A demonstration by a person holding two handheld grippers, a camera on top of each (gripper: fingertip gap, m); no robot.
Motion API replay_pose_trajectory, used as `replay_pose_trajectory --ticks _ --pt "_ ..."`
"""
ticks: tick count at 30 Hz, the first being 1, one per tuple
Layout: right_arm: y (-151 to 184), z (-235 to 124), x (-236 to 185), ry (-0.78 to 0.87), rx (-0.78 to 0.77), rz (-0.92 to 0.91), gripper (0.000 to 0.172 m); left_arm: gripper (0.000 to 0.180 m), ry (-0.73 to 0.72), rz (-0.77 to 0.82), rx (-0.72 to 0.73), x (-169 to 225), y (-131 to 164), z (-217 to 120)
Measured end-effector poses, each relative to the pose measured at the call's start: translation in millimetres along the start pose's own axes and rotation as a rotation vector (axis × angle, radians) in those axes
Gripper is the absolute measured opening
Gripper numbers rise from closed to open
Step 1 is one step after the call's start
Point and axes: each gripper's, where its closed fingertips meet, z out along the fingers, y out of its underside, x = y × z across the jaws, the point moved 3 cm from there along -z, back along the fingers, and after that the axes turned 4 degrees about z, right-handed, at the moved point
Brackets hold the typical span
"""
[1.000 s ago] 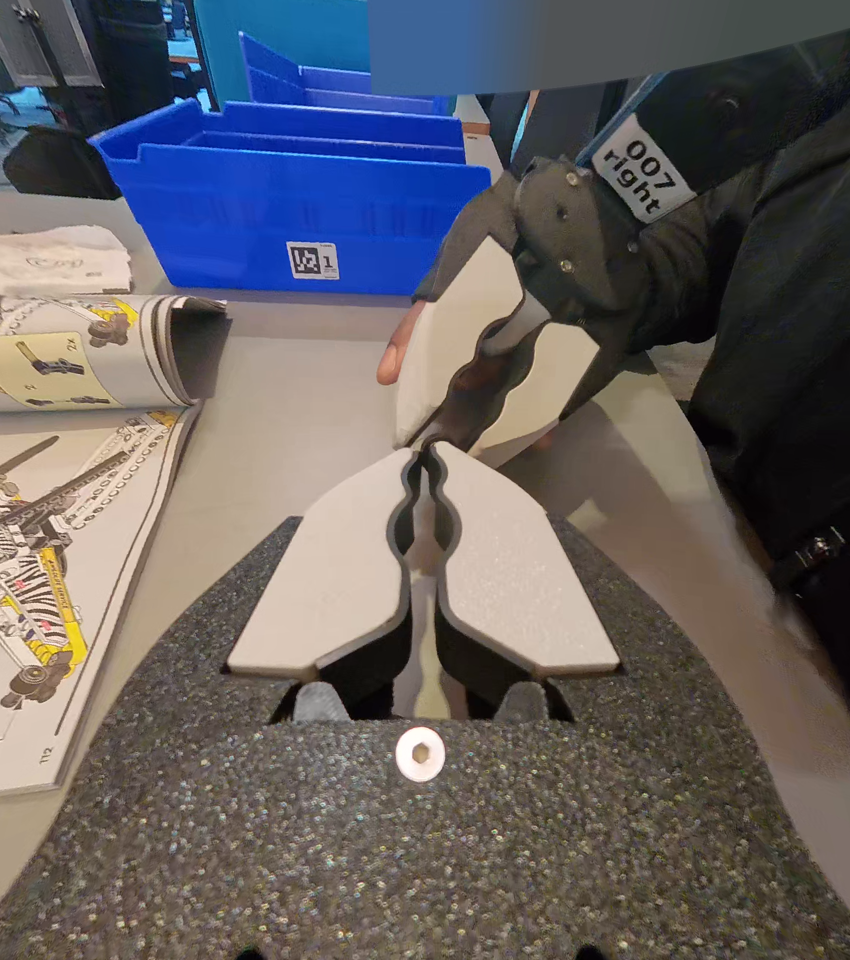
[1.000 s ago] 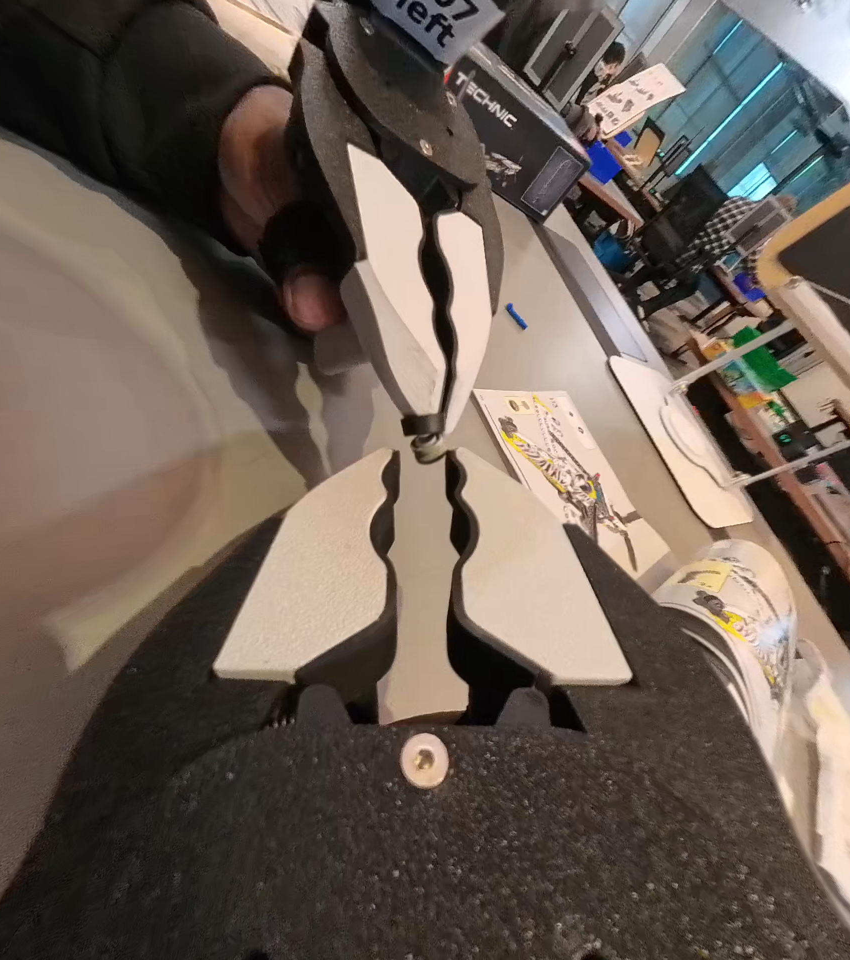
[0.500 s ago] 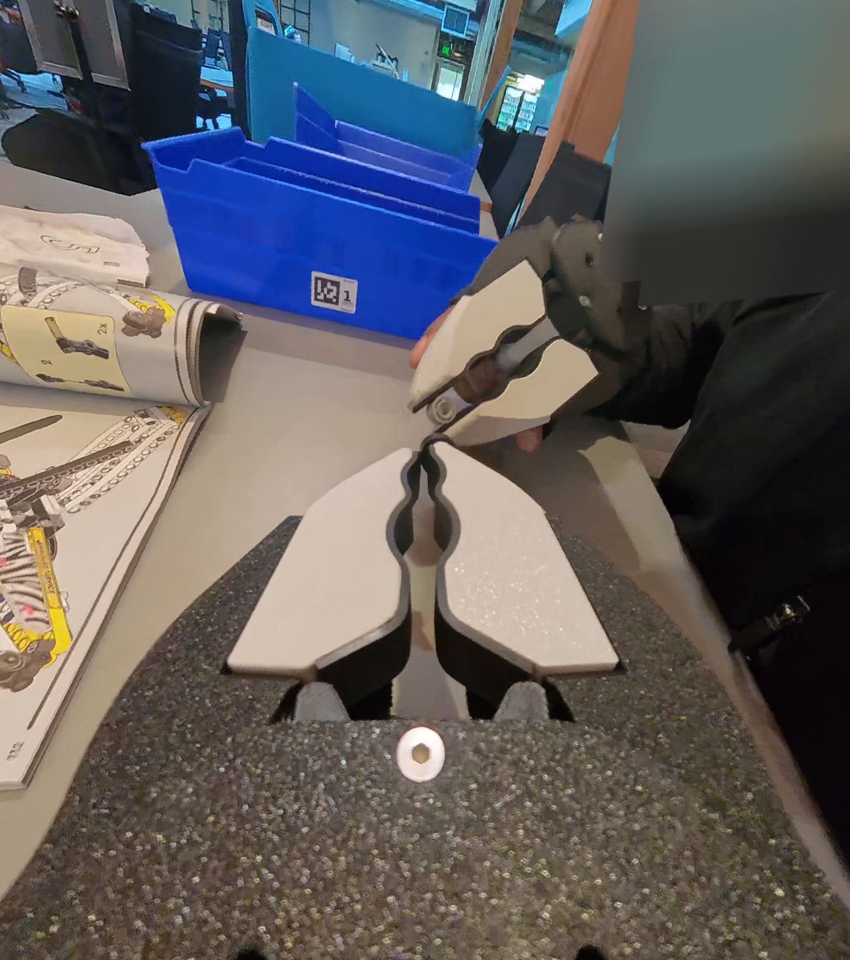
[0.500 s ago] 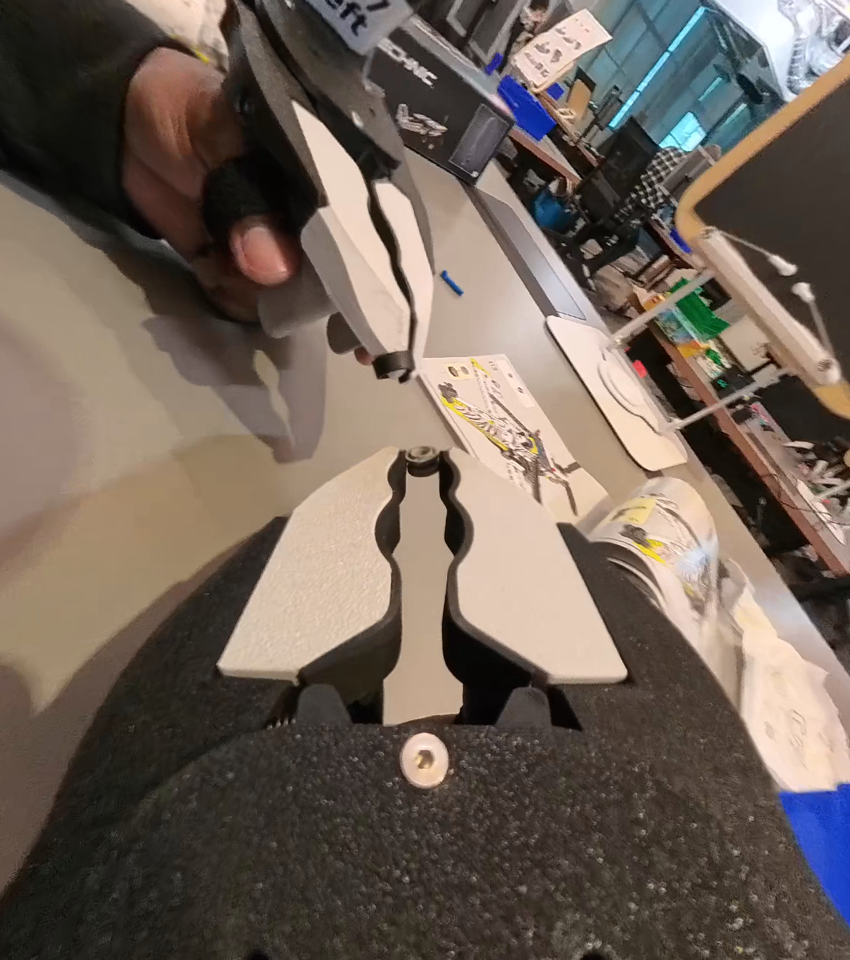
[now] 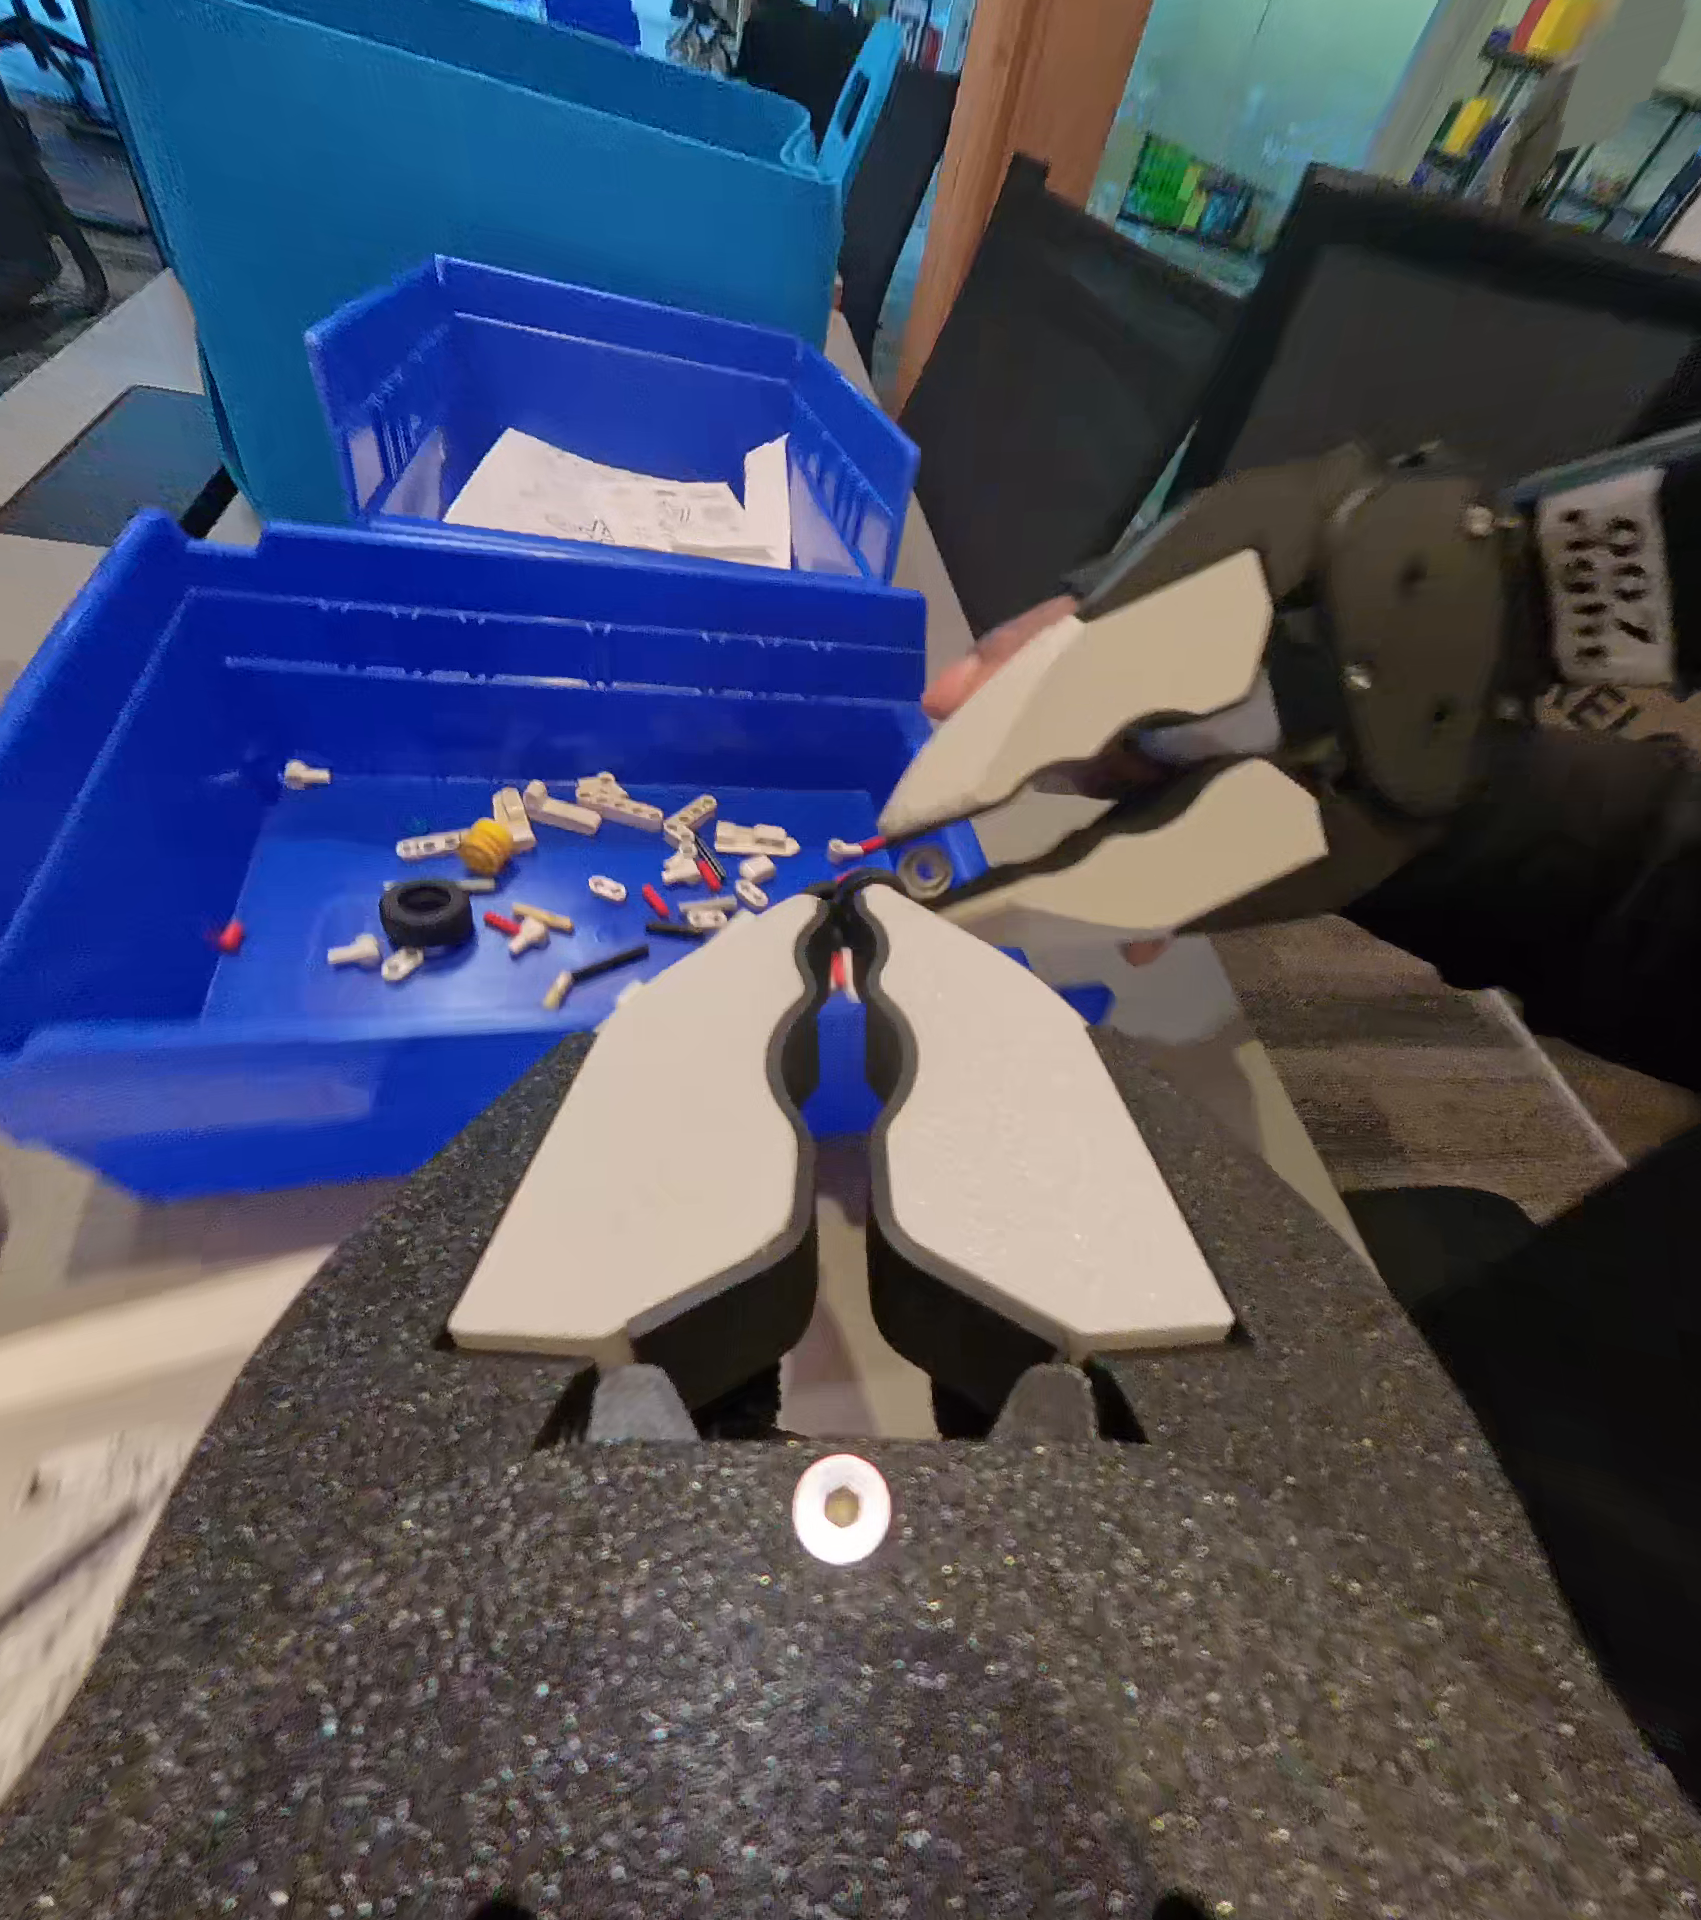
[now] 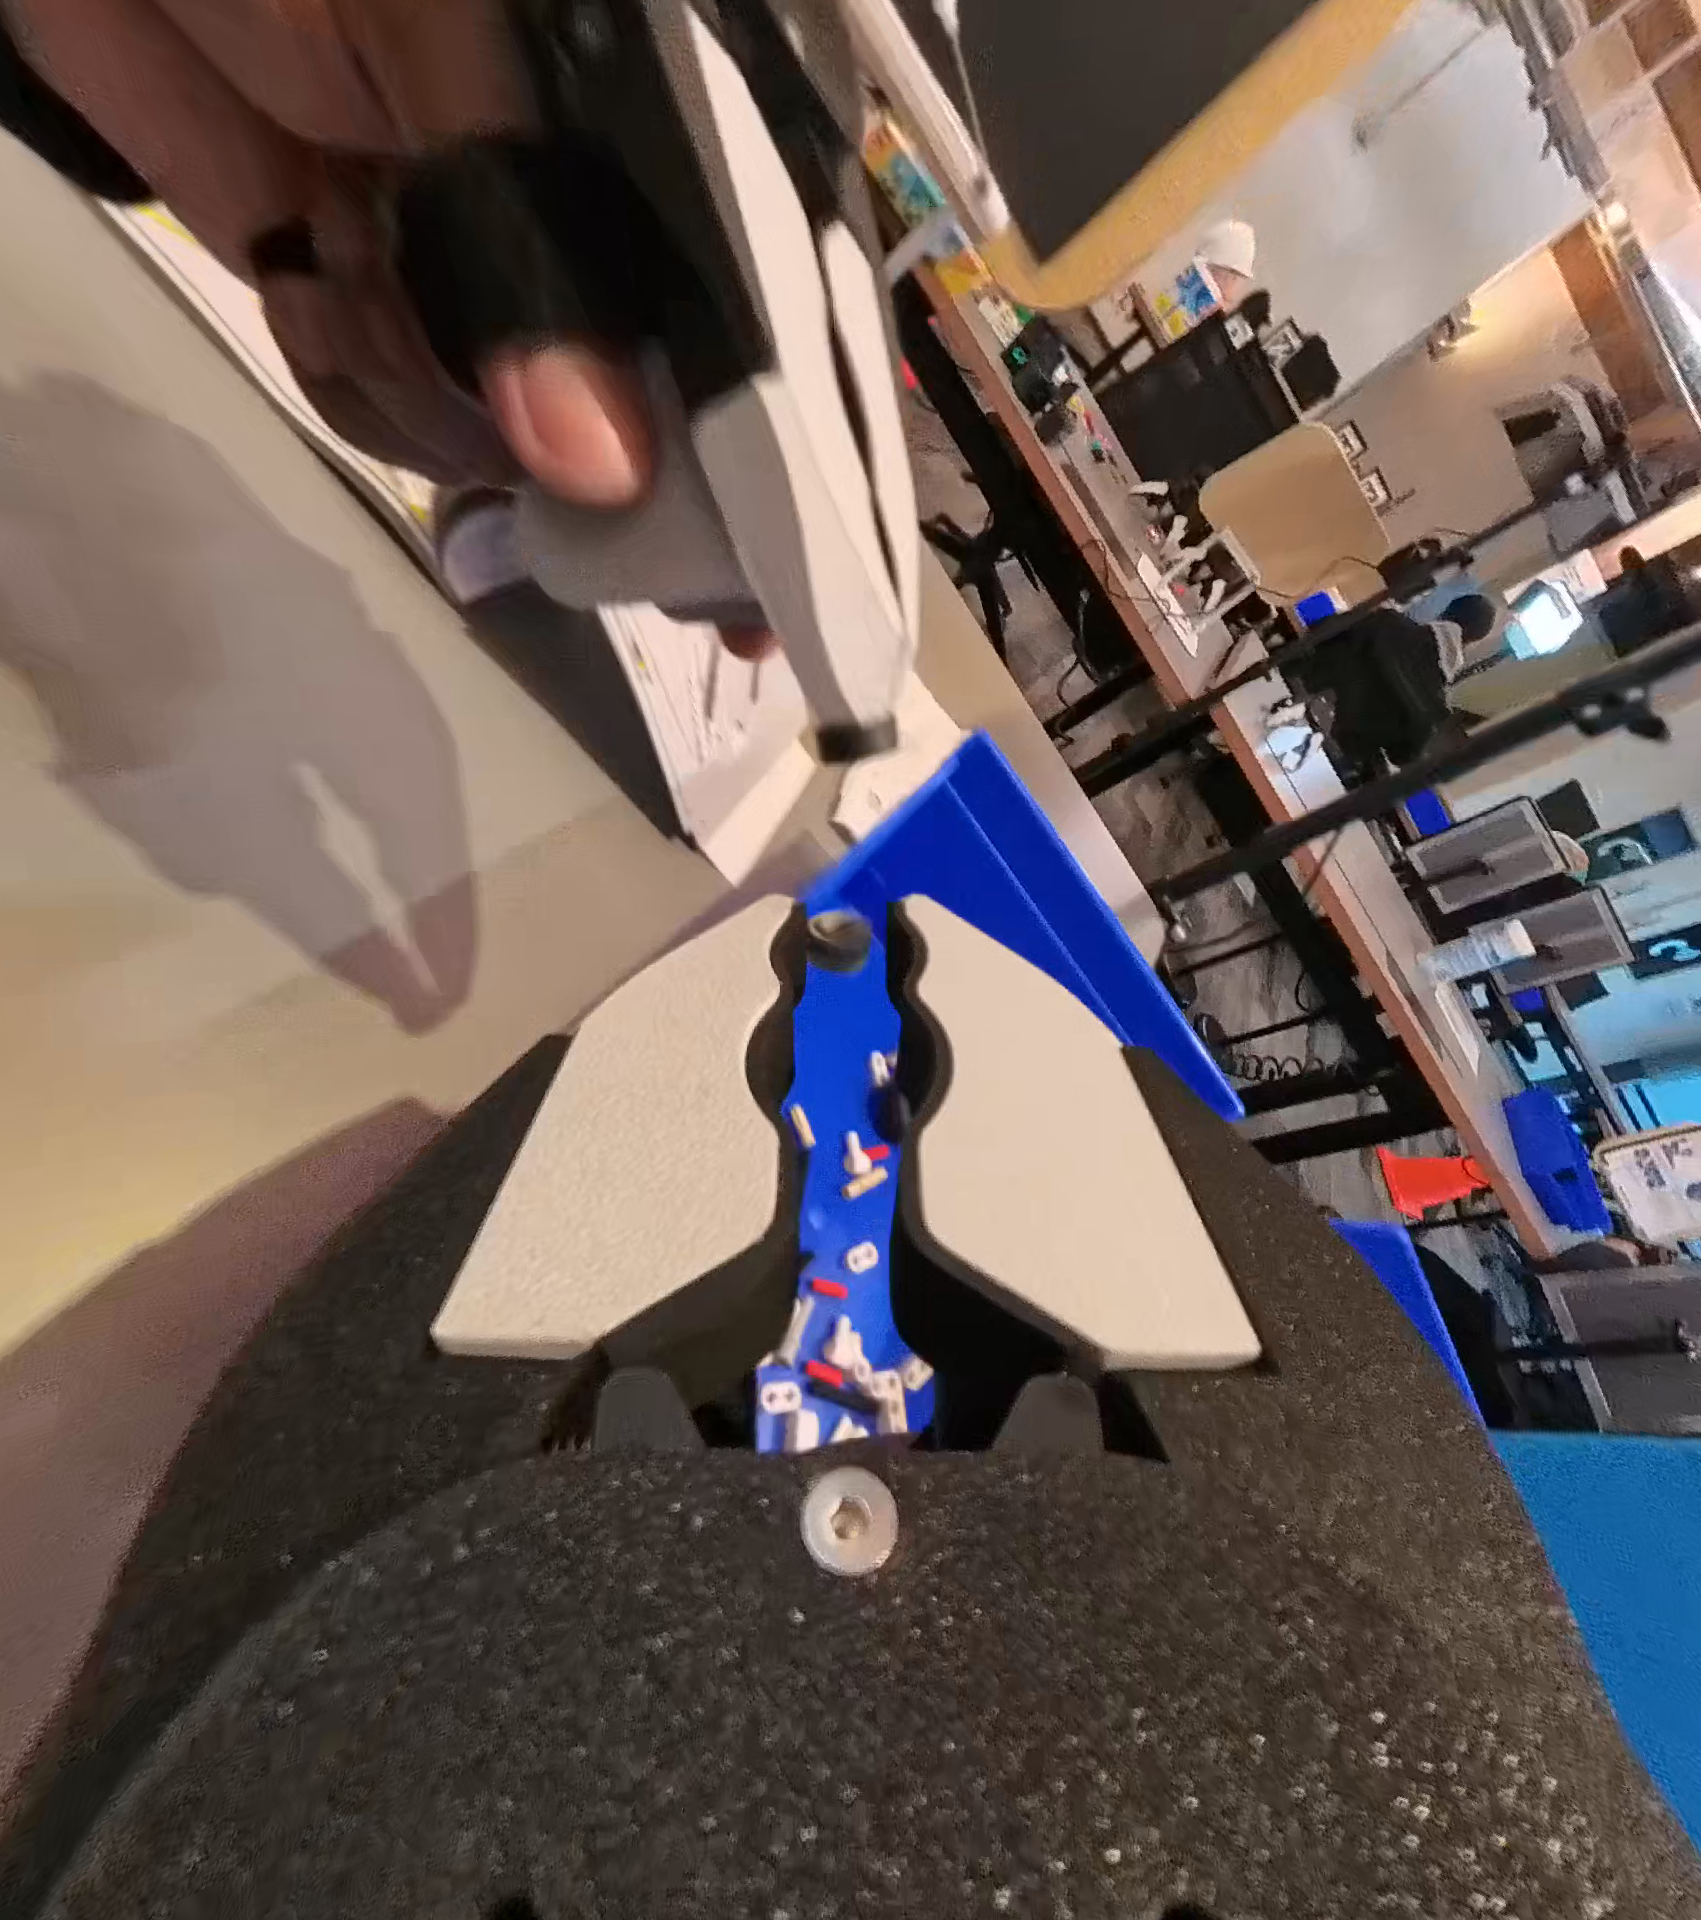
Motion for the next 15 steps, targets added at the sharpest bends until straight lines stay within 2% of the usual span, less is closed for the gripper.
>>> replay_pose_trajectory --ticks 3,6,11,15 --pt "18.3 -5.8 10.8 0.039 -0.012 -0.01 0.015 0.004 0.022 0.019 -0.051 -8.9 -6.3 38.7" --pt "30.5 -9.1 16.1 0.065 -0.004 -0.021 0.02 0.004 0.029 -0.002 -0.082 -12.0 -5.6 59.8" --pt "38.0 -5.4 20.5 0.101 0.028 -0.05 0.022 0.004 0.07 -0.023 -0.127 -7.1 0.0 75.7" --pt "50.6 -0.7 19.7 0.109 -0.005 -0.097 0.013 0.007 0.082 -0.052 -0.139 -8.8 2.5 75.3"
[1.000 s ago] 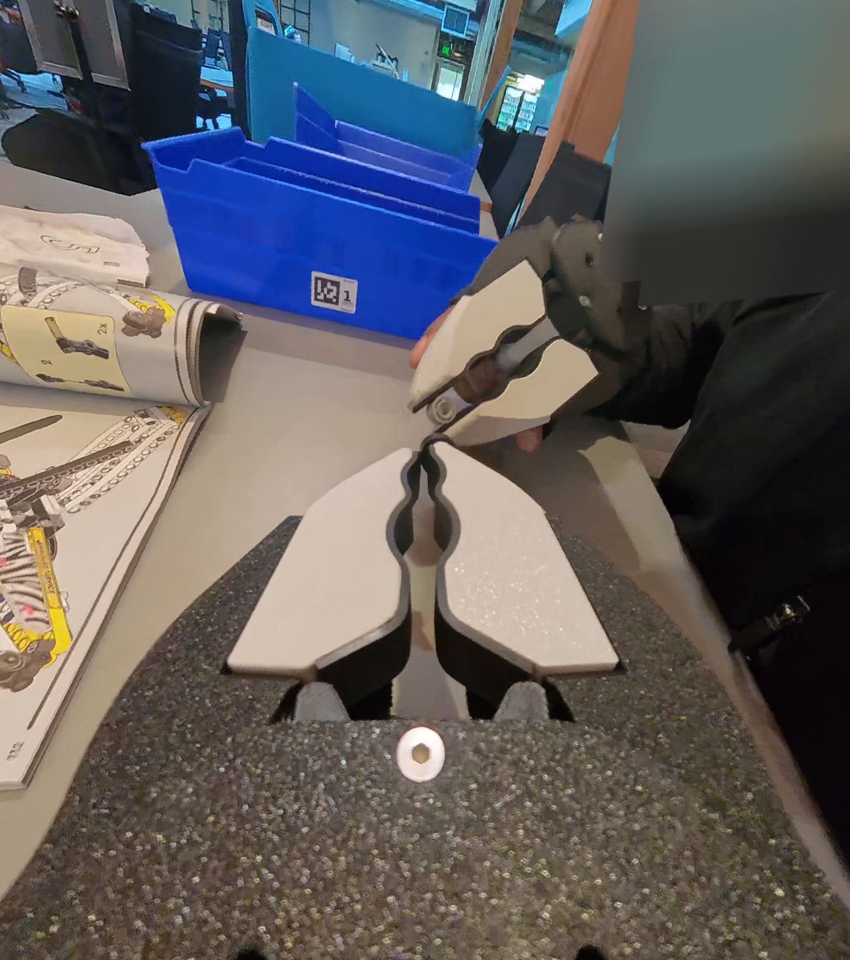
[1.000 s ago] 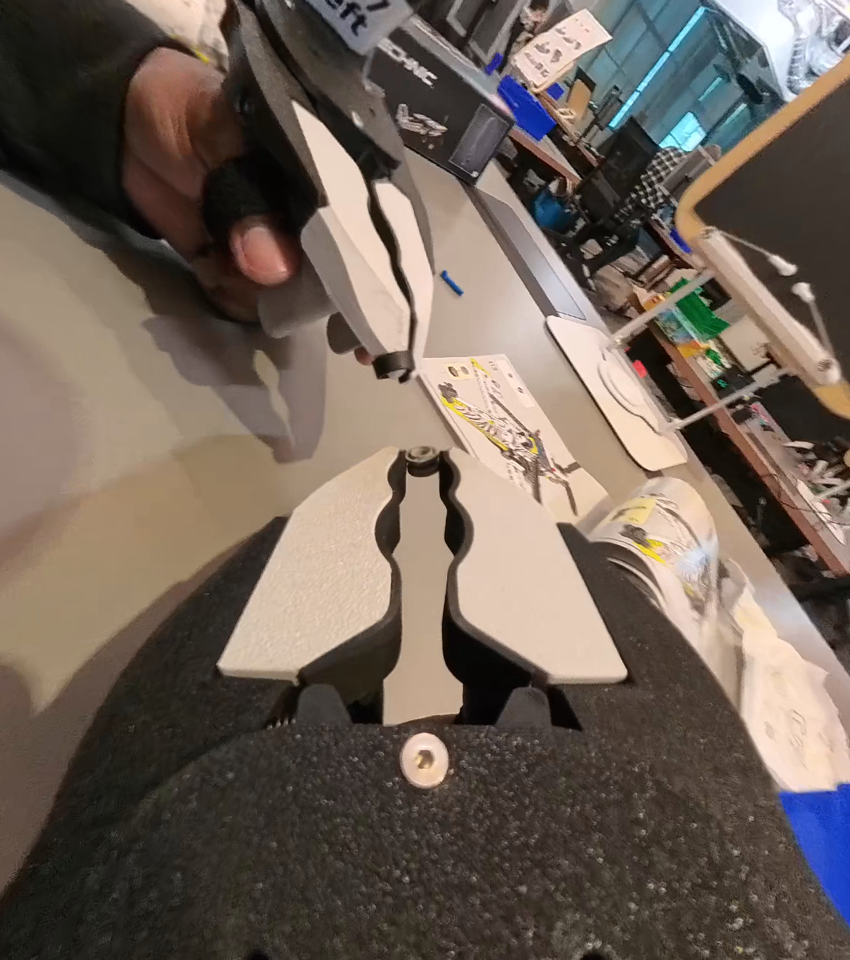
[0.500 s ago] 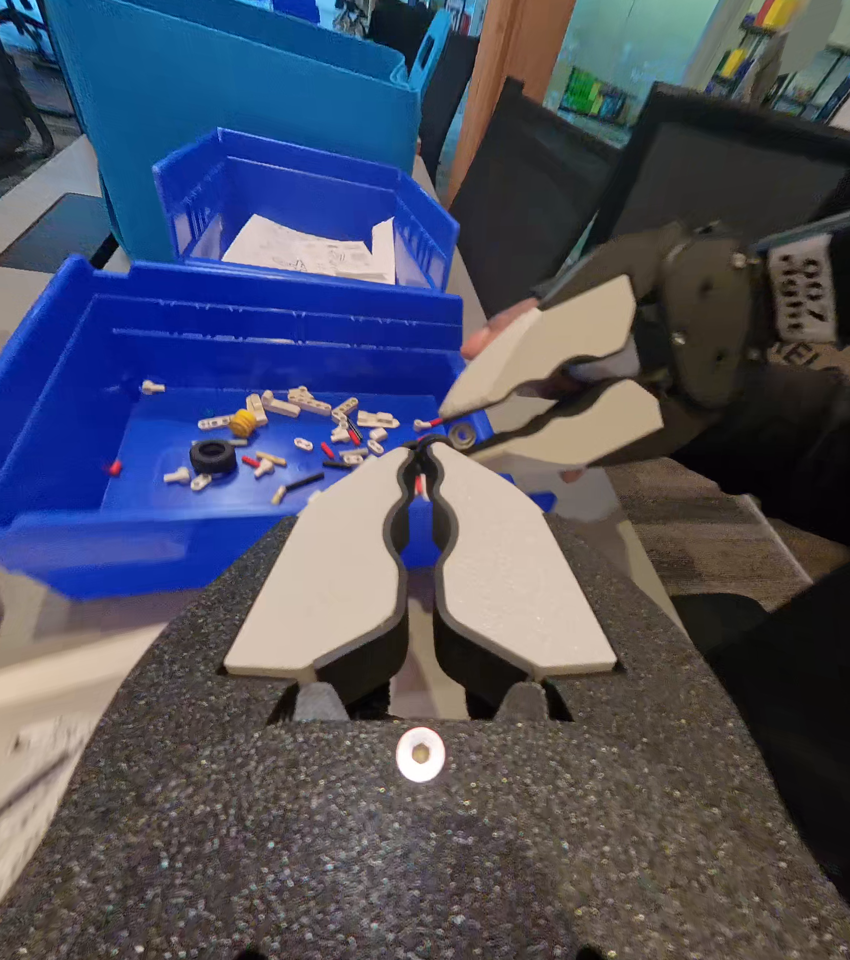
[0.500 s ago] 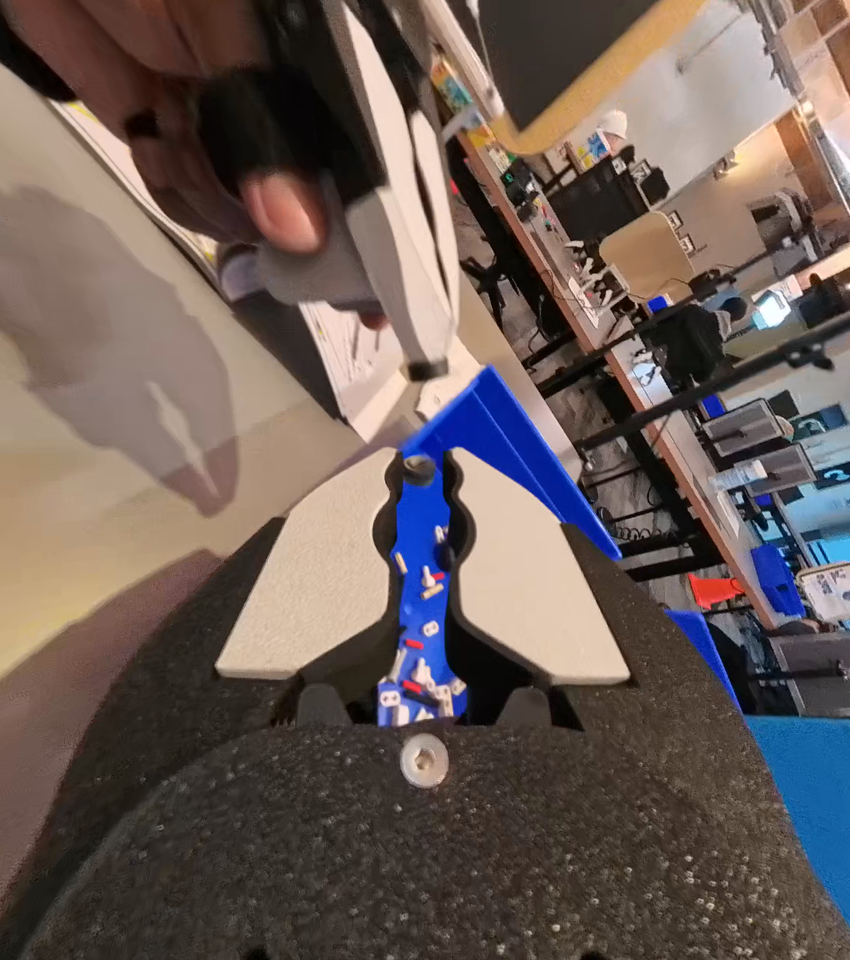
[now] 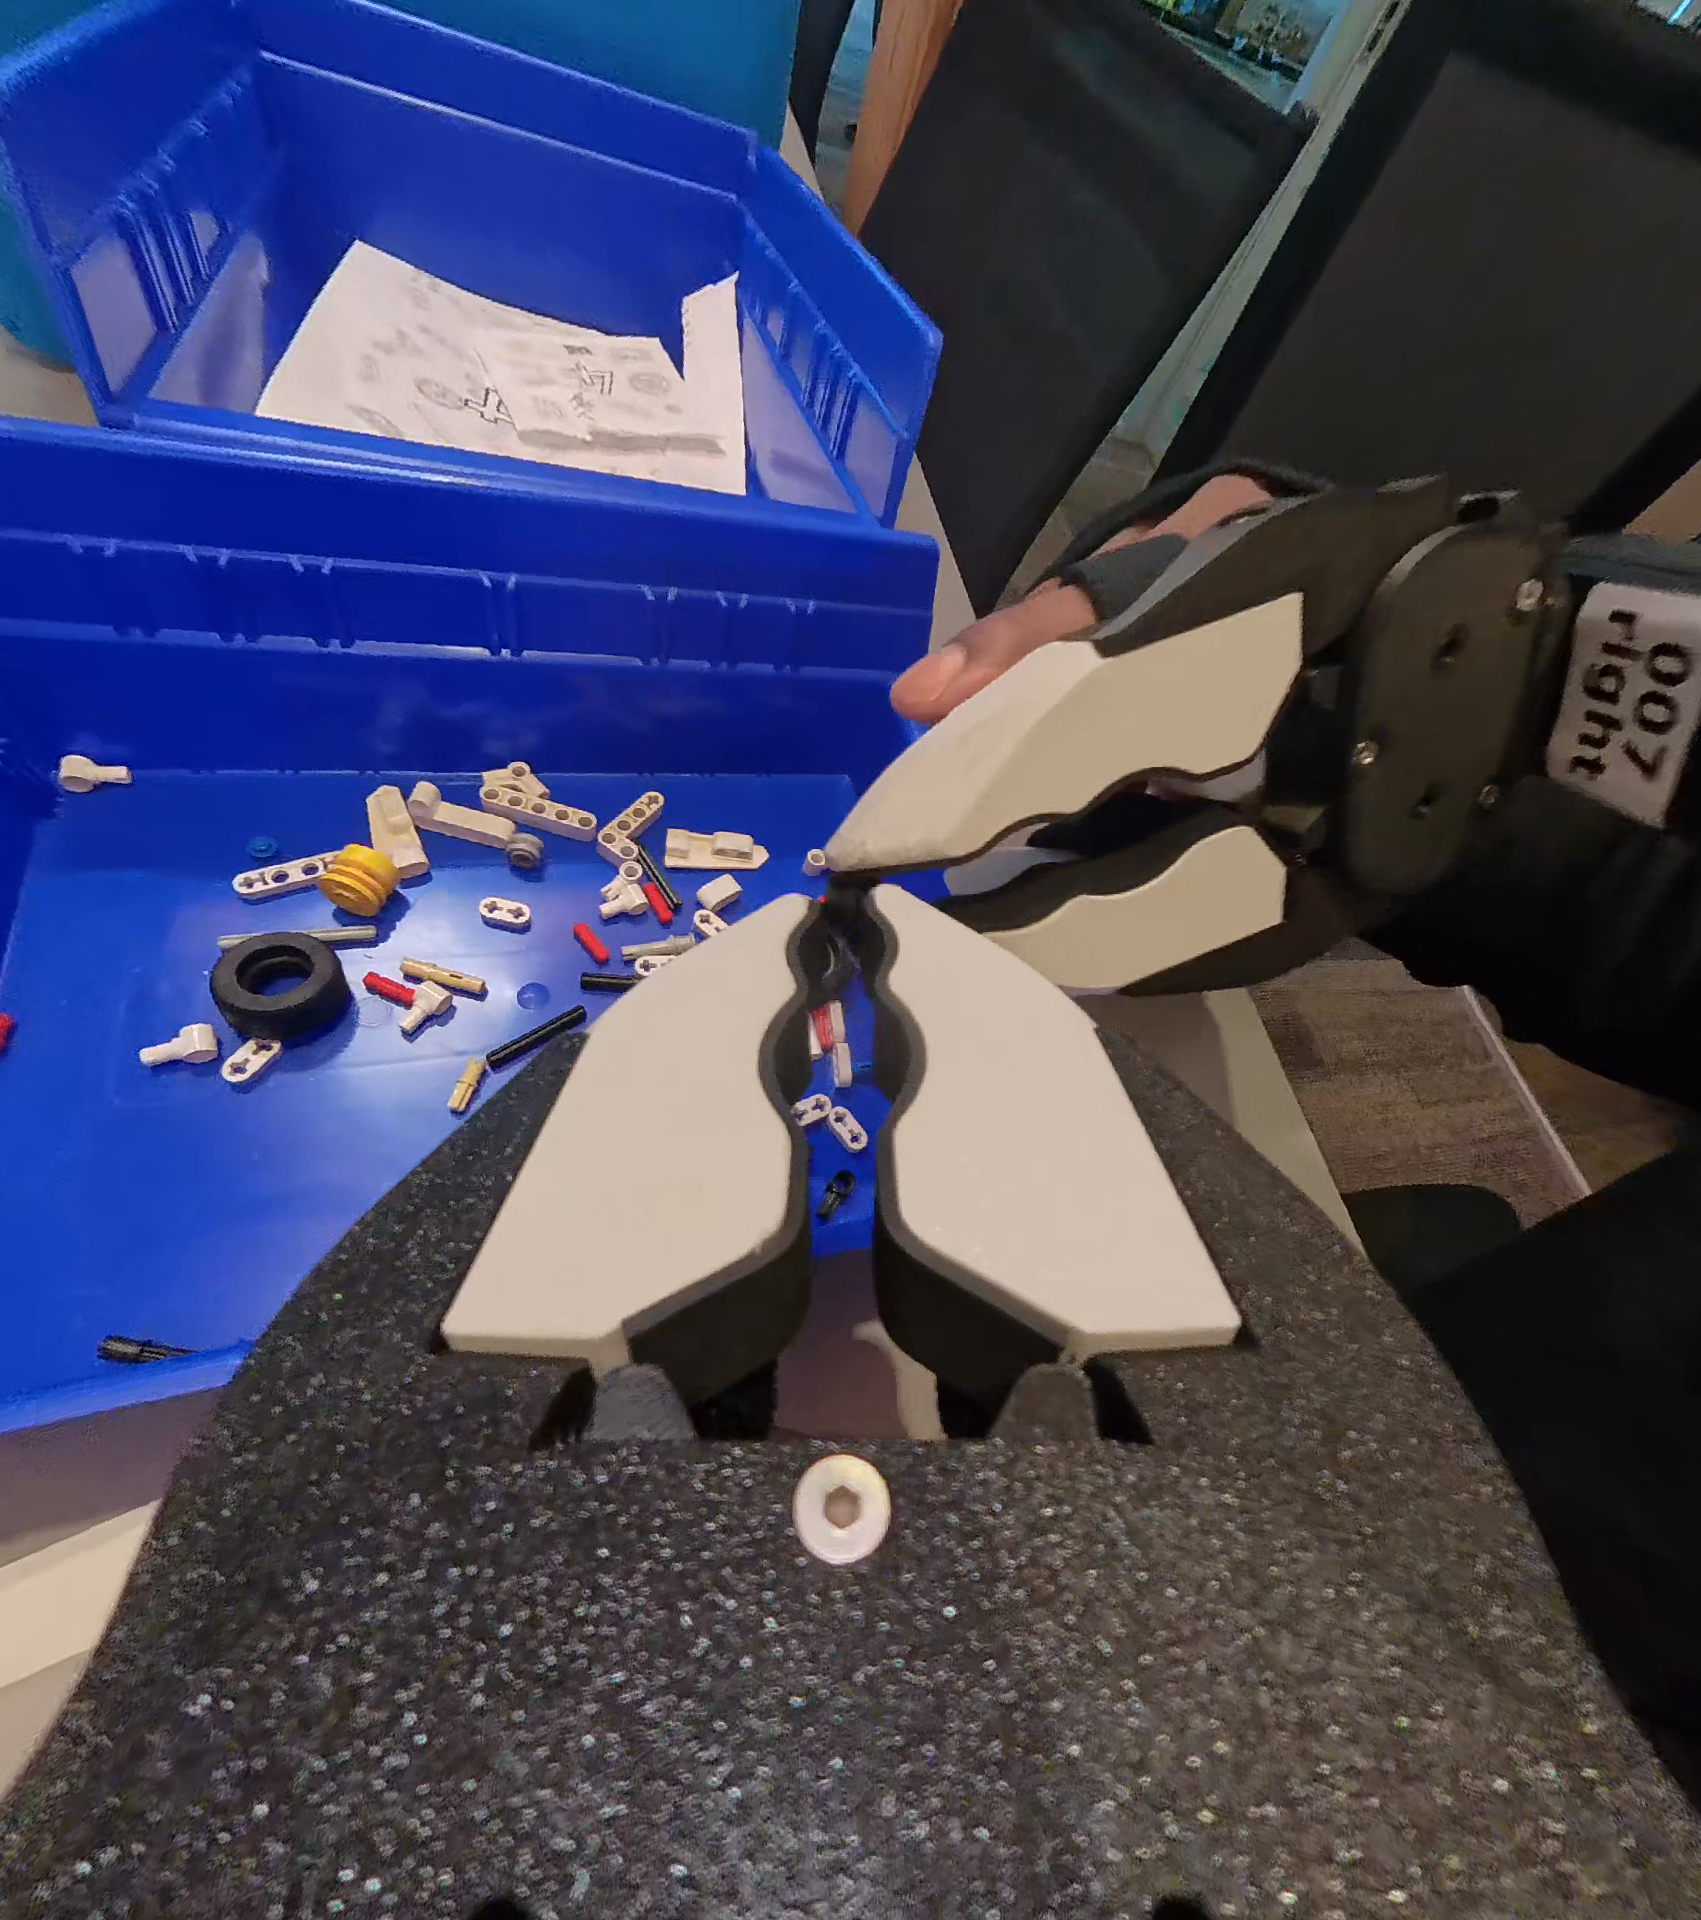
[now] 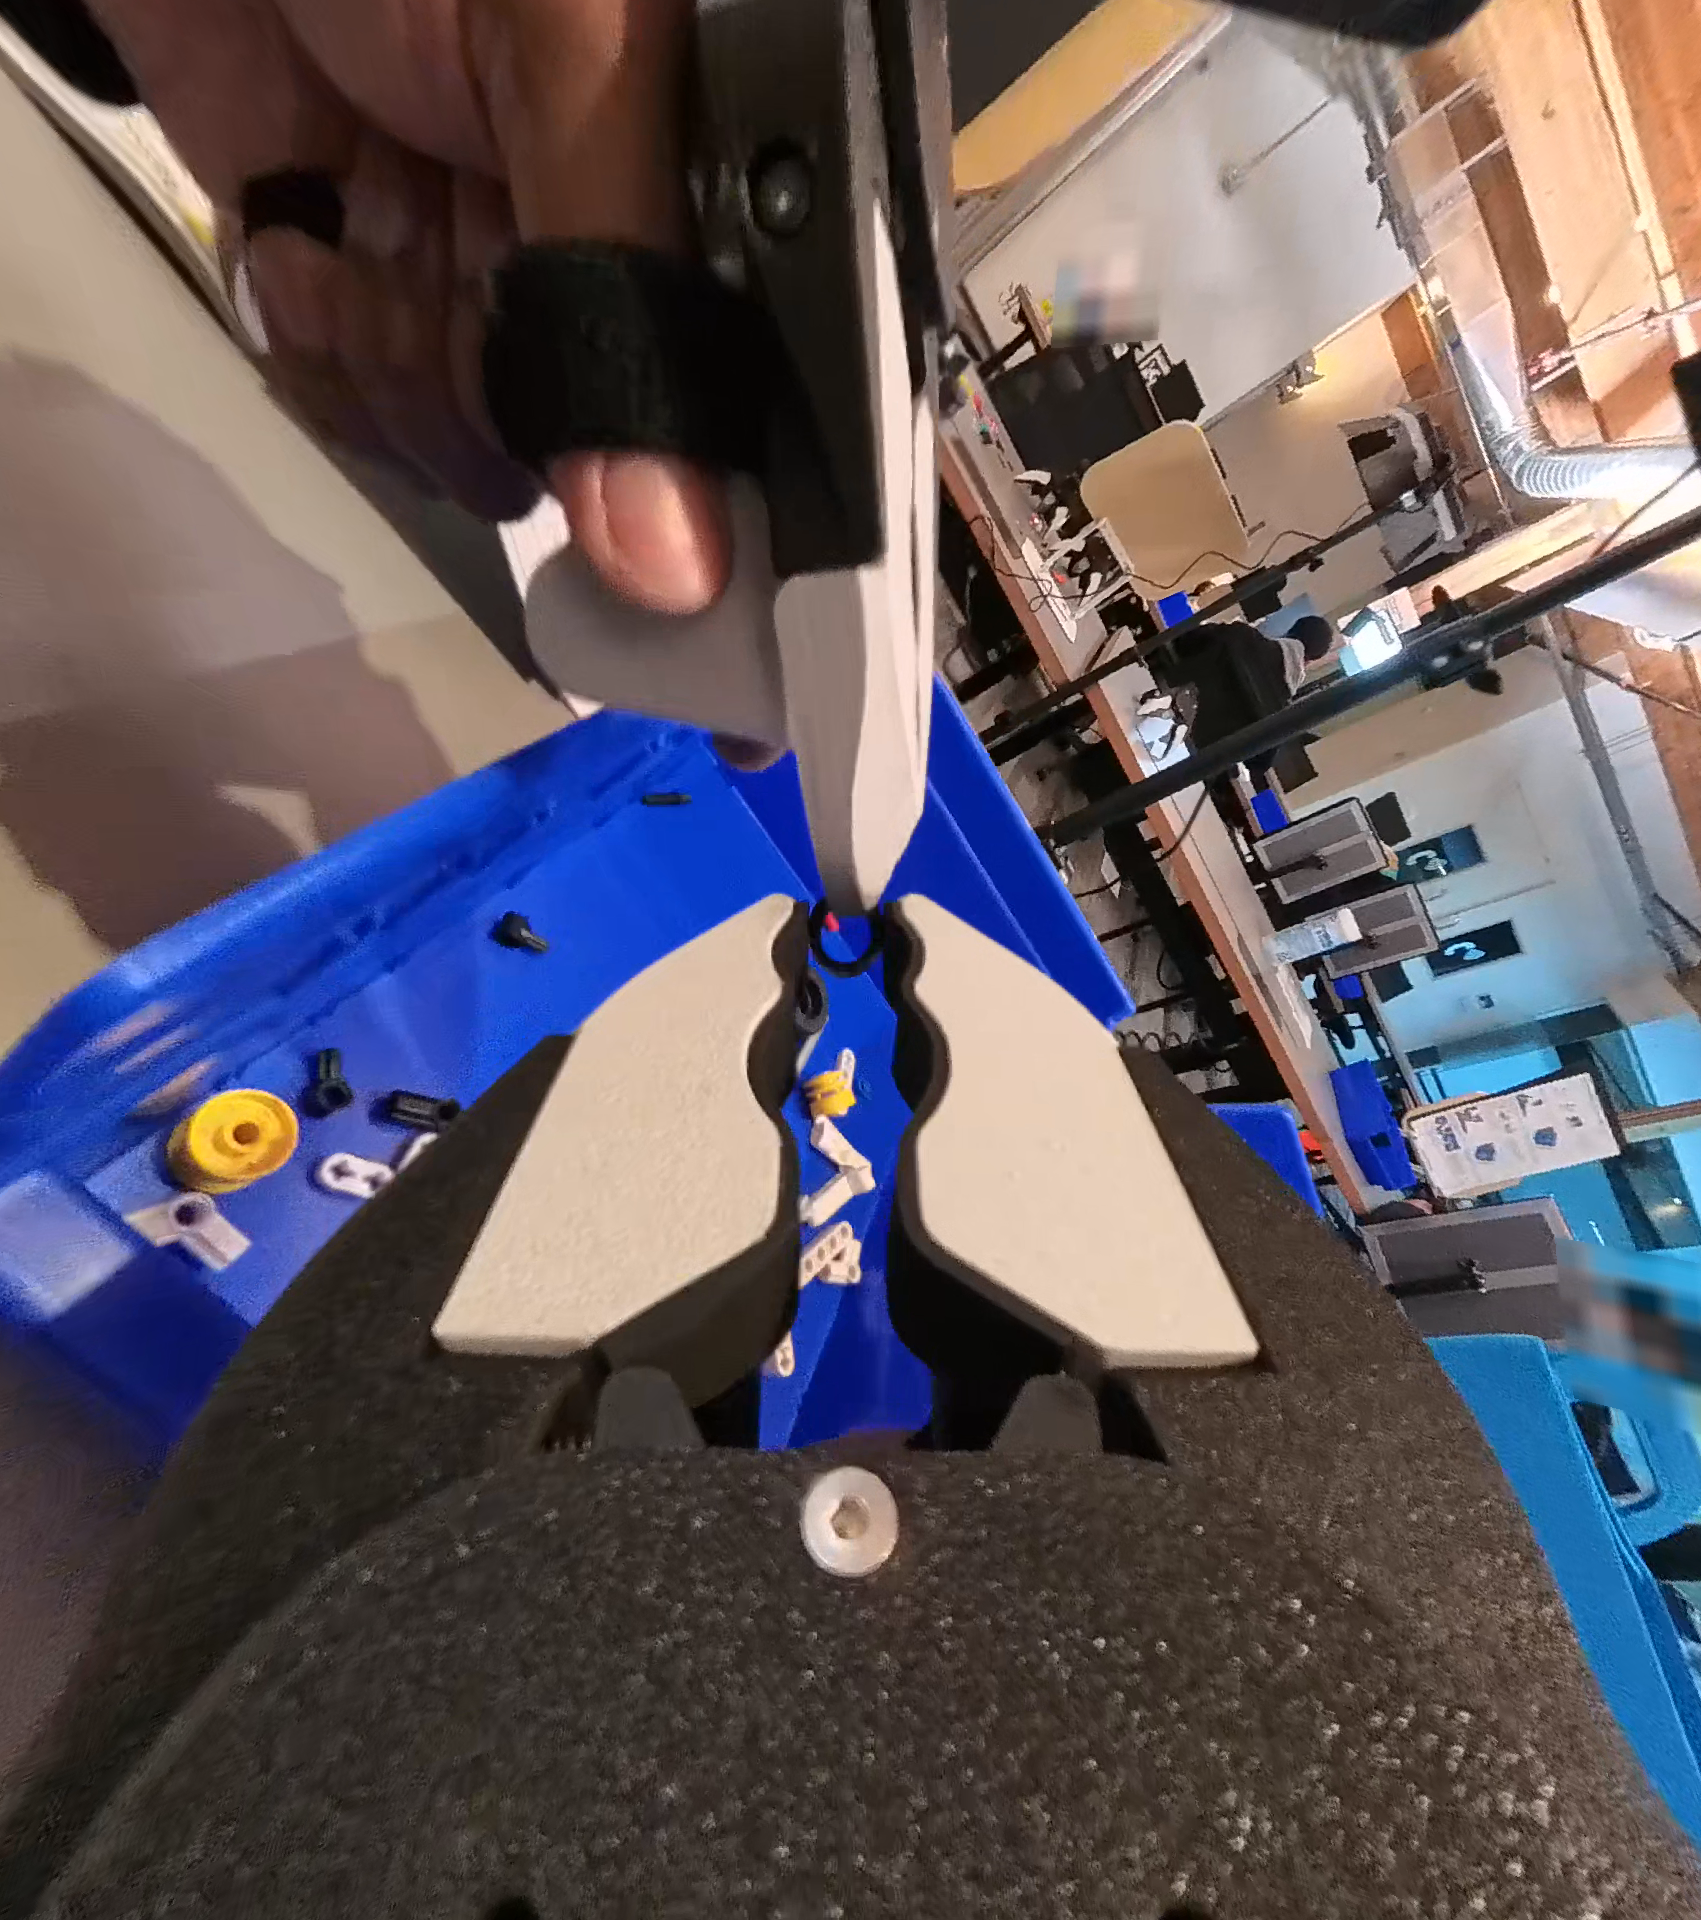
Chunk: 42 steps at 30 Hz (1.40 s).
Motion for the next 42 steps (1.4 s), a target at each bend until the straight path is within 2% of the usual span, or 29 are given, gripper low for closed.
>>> replay_pose_trajectory --ticks 6,8,12,16,20,24,27,31,37,42 --pt "15.7 1.8 7.6 -0.005 -0.049 0.048 0.015 0.017 -0.031 -0.023 0.07 -8.3 -2.6 -26.8" --pt "18.6 2.2 10.2 -0.013 -0.069 0.061 0.023 0.023 -0.051 -0.007 0.11 -5.5 -3.1 -44.2" --pt "15.7 0.4 15.1 -0.023 -0.077 0.095 0.027 0.035 -0.145 0.106 0.194 8.4 -0.5 -93.5" --pt "-11.0 -5.9 14.0 -0.05 -0.046 0.124 0.028 0.041 -0.336 0.28 0.241 29.9 14.8 -158.6" --pt "-57.1 -12.0 -1.6 -0.124 0.0 0.13 0.026 0.04 -0.558 0.39 0.212 54.2 50.1 -226.1" --pt "-113.2 -11.5 -42.9 -0.25 0.073 0.105 0.02 0.035 -0.75 0.423 0.244 86.9 92.0 -291.5" --pt "-151.1 -2.2 -91.6 -0.385 0.115 0.101 0.017 0.031 -0.895 0.398 0.247 111.6 129.5 -338.9" --pt "-192.1 20.2 -163.2 -0.577 0.175 0.11 0.016 0.031 -1.055 0.218 0.094 137.3 192.6 -393.4" --pt "-231.8 61.4 -251.0 -0.785 0.192 0.132 0.016 0.033 -1.187 0.033 0.031 186.7 254.0 -453.0" --pt "-247.2 81.4 -288.7 -0.872 0.175 0.143 0.016 0.034 -1.306 -0.033 -0.007 214.4 288.0 -481.9"
